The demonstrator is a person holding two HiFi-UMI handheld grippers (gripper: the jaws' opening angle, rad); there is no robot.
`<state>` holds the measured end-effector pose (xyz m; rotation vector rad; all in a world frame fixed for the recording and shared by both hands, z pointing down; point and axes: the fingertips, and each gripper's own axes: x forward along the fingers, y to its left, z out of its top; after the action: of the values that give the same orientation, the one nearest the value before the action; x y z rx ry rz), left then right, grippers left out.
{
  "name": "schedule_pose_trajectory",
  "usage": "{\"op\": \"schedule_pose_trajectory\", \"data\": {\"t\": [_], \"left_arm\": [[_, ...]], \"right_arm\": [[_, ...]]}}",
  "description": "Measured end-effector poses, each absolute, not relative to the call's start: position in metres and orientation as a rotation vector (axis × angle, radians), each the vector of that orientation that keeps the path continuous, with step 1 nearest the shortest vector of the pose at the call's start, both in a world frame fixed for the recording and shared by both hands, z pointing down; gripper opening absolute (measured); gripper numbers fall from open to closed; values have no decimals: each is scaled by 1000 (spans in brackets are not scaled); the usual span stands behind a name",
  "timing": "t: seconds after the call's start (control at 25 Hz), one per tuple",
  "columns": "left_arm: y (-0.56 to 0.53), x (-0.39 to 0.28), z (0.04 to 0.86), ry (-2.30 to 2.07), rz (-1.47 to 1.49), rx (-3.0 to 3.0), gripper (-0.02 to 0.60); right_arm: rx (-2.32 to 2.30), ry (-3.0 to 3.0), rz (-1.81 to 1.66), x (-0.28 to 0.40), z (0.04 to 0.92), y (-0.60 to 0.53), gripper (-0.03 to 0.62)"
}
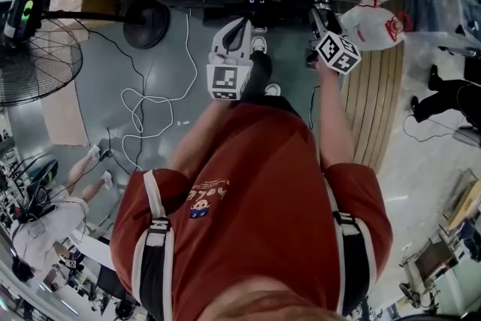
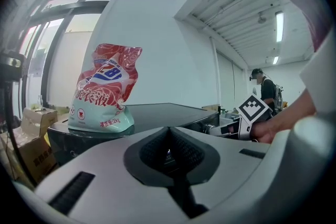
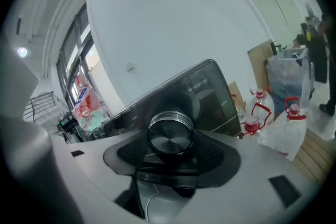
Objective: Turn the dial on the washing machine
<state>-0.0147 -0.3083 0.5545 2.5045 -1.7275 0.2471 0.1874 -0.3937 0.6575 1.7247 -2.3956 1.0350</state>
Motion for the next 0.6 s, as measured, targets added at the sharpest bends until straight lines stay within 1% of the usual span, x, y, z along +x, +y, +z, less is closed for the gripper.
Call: {"op": "schedule_pose_trajectory", "data": {"t": [0.6], "left_arm": [[-303,-7,549,-1695,256,2540,9]], "right_arm": [[1735,-2427,1121,188,656,-391,276]]}}
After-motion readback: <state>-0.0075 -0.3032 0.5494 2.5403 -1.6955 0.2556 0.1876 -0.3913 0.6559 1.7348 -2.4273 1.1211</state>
